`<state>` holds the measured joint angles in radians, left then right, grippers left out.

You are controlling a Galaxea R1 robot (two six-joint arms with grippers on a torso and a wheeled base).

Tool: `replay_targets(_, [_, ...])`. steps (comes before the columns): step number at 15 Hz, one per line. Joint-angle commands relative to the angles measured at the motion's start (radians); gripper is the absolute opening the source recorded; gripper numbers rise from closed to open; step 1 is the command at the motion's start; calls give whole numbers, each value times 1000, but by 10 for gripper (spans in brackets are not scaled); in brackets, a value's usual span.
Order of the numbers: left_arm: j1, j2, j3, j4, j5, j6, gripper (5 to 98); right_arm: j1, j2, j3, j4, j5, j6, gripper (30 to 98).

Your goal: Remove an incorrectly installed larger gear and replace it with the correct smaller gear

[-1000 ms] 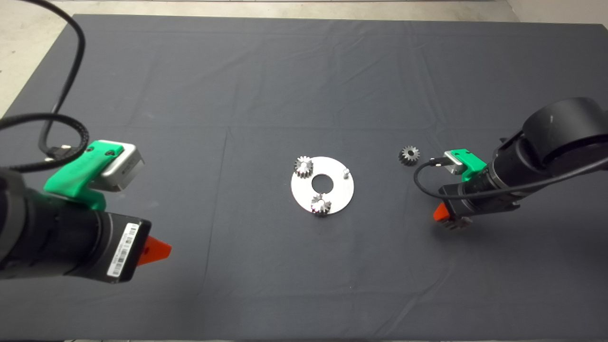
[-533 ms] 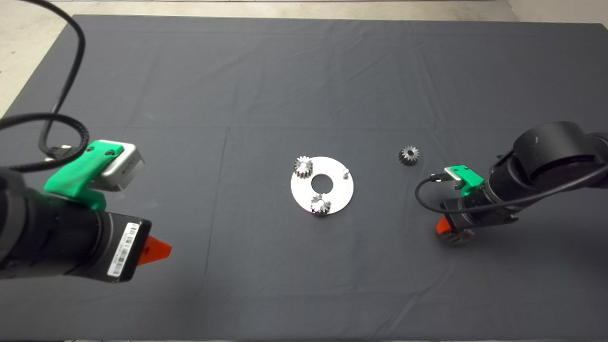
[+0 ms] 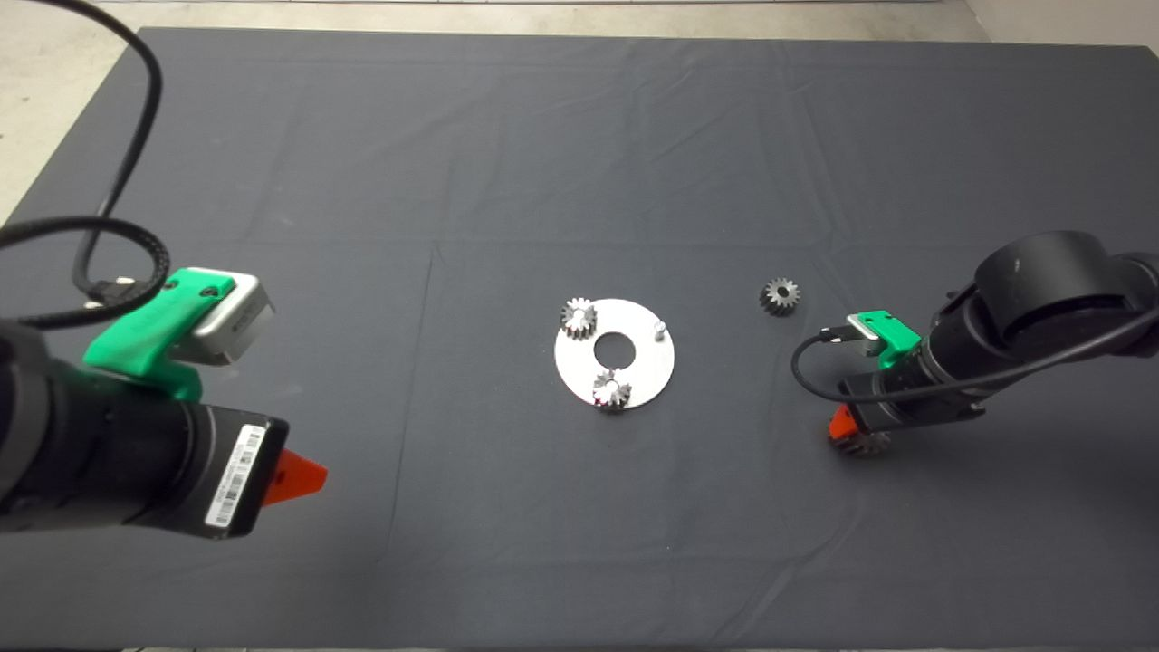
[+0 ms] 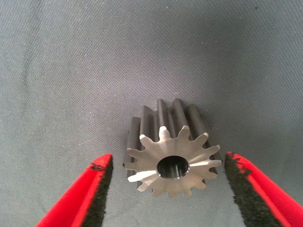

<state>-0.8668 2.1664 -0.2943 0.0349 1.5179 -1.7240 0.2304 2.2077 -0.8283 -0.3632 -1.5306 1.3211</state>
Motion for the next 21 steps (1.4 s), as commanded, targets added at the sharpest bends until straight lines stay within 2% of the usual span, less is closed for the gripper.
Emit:
replay_targets(1, [-5,2,11,13,2,-6,642,95,5,65,-20,-85,0,628])
replay_targets(3, [-5,4,11,13,2,-7,642,209,22,72,42,-85,9,683])
replay_targets(4, [-5,5,11,13,2,-8,642,252,31,69,62,-85,9,684])
replay_targets(6, [-5,8,11,13,1,-8,642,316,73,39,75,-86,10,728])
replay_targets(8, [-5,8,11,13,1,-8,642,330,118,-11,78,-85,6,781])
replay_targets(11, [-5,8,12,11,1,-8,642,328,173,-114,73,-83,-8,781])
replay_targets(15, [-5,8,12,11,-1,-8,642,302,220,-236,67,-85,-62,781])
replay_targets(17, [-5,11,11,13,-1,-8,642,302,266,-340,67,-82,-98,781])
replay_targets(20, [-5,27,11,13,1,-17,642,302,347,-475,79,-80,-97,781])
replay_targets(21, [-5,27,11,13,1,-19,642,300,374,-519,120,-80,-98,781])
